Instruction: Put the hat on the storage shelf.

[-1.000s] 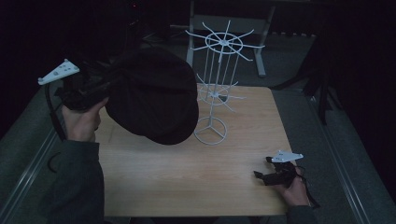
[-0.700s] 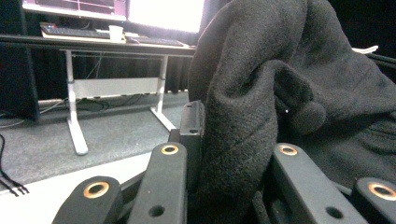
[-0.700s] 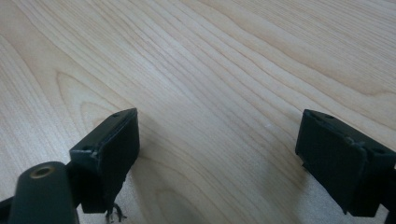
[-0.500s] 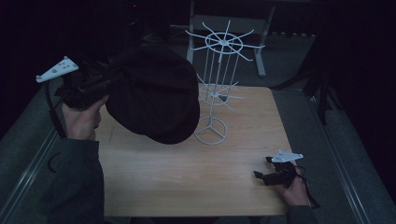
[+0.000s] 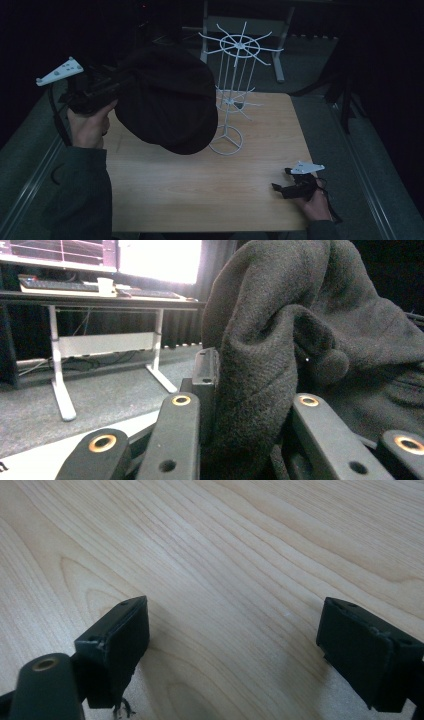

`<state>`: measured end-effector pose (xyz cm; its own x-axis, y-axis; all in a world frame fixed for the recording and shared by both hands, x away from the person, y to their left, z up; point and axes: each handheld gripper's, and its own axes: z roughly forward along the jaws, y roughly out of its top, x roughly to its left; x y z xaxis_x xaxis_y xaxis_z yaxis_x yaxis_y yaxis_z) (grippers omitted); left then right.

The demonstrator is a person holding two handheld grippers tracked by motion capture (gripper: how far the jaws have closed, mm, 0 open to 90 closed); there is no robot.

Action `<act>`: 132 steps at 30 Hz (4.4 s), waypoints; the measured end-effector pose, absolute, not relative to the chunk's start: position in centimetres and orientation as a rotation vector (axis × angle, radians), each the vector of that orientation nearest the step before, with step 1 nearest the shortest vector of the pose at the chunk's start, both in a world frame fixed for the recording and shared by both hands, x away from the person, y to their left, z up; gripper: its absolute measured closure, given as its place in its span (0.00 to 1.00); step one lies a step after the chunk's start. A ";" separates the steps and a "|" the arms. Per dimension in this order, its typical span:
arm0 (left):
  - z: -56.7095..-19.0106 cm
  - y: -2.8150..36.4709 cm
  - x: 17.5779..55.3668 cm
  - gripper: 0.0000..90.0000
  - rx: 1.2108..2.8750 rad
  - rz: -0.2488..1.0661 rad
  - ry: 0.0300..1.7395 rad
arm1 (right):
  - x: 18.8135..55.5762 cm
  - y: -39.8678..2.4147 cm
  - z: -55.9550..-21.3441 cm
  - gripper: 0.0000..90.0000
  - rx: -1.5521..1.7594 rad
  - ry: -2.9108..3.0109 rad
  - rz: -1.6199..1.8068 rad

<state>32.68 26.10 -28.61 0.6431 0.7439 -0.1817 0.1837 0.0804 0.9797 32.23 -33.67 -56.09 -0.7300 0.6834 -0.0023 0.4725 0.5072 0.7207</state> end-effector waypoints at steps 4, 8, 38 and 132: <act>-28.3 25.9 32.8 0.85 1.458 0.491 0.812 | 32.2 -33.7 -56.1 0.15 0.972 2.466 1.049; -28.0 25.6 32.7 0.84 1.448 0.492 0.802 | 32.2 -33.7 -56.1 0.15 0.973 2.466 1.048; -26.2 24.1 34.2 0.84 1.414 0.480 0.782 | 32.2 -33.7 -56.1 0.15 0.971 2.466 1.048; -29.8 22.3 41.2 0.30 1.463 0.469 1.167 | 32.2 -33.7 -56.1 0.15 0.971 2.464 1.050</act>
